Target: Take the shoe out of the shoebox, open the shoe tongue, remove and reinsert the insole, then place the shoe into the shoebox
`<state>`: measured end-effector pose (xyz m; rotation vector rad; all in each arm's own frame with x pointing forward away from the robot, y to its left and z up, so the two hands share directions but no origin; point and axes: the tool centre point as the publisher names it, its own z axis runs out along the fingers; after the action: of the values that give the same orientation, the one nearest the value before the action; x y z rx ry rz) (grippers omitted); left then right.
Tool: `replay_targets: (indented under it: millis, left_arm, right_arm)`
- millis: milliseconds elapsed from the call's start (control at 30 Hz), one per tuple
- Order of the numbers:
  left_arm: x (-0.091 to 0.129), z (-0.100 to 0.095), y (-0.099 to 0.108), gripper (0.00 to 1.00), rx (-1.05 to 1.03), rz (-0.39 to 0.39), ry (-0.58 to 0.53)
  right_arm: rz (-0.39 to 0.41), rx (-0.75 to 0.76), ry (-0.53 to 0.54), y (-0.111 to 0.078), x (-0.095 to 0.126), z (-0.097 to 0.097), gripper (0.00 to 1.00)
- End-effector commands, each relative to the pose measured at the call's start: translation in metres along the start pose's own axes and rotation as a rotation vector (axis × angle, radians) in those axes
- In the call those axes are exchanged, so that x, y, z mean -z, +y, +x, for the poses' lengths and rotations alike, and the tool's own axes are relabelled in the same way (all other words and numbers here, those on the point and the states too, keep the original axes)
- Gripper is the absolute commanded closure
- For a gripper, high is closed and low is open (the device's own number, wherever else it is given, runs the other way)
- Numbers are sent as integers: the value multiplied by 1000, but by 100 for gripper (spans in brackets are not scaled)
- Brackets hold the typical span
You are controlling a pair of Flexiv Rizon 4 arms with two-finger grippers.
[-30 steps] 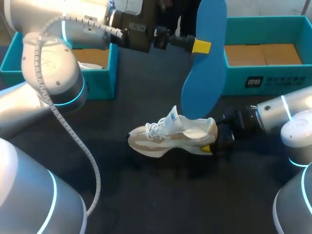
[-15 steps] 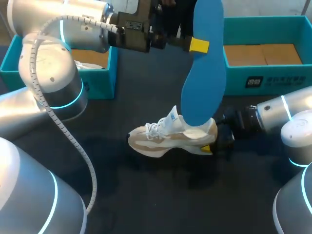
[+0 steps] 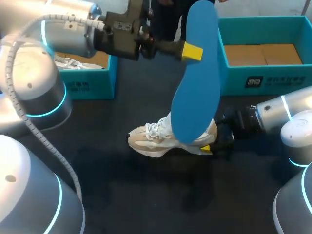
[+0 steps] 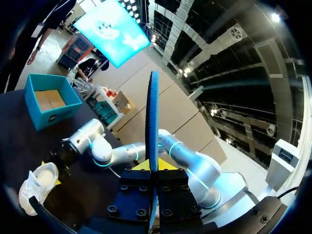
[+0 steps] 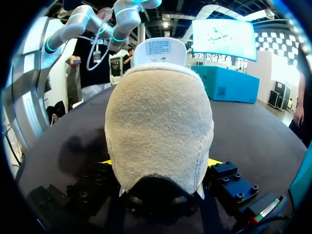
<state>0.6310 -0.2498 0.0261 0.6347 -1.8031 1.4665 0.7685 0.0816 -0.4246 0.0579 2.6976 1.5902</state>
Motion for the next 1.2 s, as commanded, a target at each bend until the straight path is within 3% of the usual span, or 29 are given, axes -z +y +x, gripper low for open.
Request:
replay_targets:
  millis: [33,400,700,1200]
  left_arm:
    - [7,8,21,100,13,42,17]
    - [6,20,40,100,8,87,59]
    - [12,8,42,100,10,91,56]
    - [10,9,44,100,2,98,60]
  right_arm:
    - [4,-1,-1,1,-1,0,100]
    - [4,-1,-1,1,-1,0,100]
    - [4,-1,-1,1,-1,0,100]
    - [4,-1,-1,1,-1,0,98]
